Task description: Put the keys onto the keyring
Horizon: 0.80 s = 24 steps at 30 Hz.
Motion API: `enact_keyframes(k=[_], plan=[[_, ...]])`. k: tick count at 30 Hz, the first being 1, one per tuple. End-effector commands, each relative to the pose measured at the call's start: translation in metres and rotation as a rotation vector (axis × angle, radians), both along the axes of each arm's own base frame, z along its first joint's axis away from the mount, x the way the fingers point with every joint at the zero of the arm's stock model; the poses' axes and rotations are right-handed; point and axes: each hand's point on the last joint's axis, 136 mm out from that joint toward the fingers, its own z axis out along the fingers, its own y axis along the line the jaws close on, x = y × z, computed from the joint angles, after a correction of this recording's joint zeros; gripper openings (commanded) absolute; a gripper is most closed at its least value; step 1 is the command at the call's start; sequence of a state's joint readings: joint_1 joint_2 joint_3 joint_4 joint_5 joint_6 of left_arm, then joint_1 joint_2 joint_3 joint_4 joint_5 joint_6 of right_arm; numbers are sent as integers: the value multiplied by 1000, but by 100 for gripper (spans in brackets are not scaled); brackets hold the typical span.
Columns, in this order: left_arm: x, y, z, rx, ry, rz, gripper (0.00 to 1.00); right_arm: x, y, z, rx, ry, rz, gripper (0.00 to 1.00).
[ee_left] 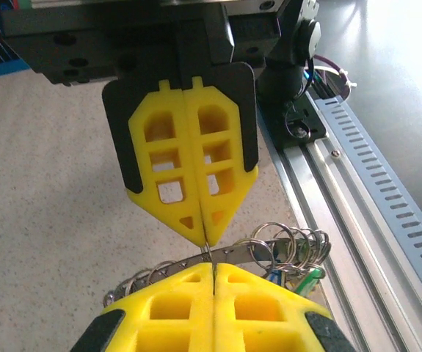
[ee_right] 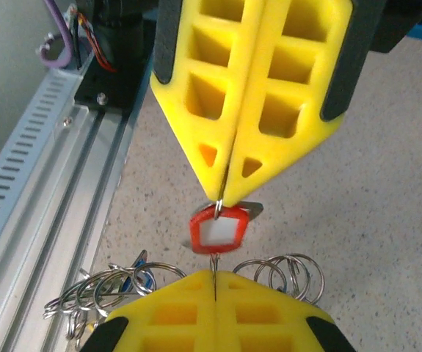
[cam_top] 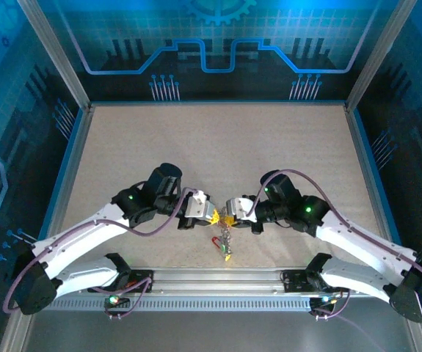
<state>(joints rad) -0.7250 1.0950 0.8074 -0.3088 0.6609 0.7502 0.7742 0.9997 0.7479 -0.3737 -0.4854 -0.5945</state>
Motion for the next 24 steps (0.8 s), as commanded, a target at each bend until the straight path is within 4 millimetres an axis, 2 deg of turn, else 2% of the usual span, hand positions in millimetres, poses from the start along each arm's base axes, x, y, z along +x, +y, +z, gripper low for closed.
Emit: enact_keyframes(k=[1, 4, 7, 15, 19, 21, 24], plan=[[12, 5, -18, 67, 48, 90, 0, 5, 8, 21, 32, -71, 18, 0], [36, 27, -39, 191, 122, 235, 0, 10, 8, 20, 26, -82, 4, 0], [49, 53, -59, 310, 204, 363, 0, 11, 7, 19, 16, -88, -1, 0], [48, 106, -92, 559, 260, 531, 0, 14, 5, 17, 3, -97, -14, 0], [43, 139, -121, 767, 232, 551, 0, 14, 5, 17, 0, -99, -15, 0], [41, 146, -134, 820, 252, 555, 0, 14, 5, 18, 0, -100, -17, 0], [44, 138, -142, 798, 279, 557, 0, 13, 4, 17, 0, -98, -17, 0]])
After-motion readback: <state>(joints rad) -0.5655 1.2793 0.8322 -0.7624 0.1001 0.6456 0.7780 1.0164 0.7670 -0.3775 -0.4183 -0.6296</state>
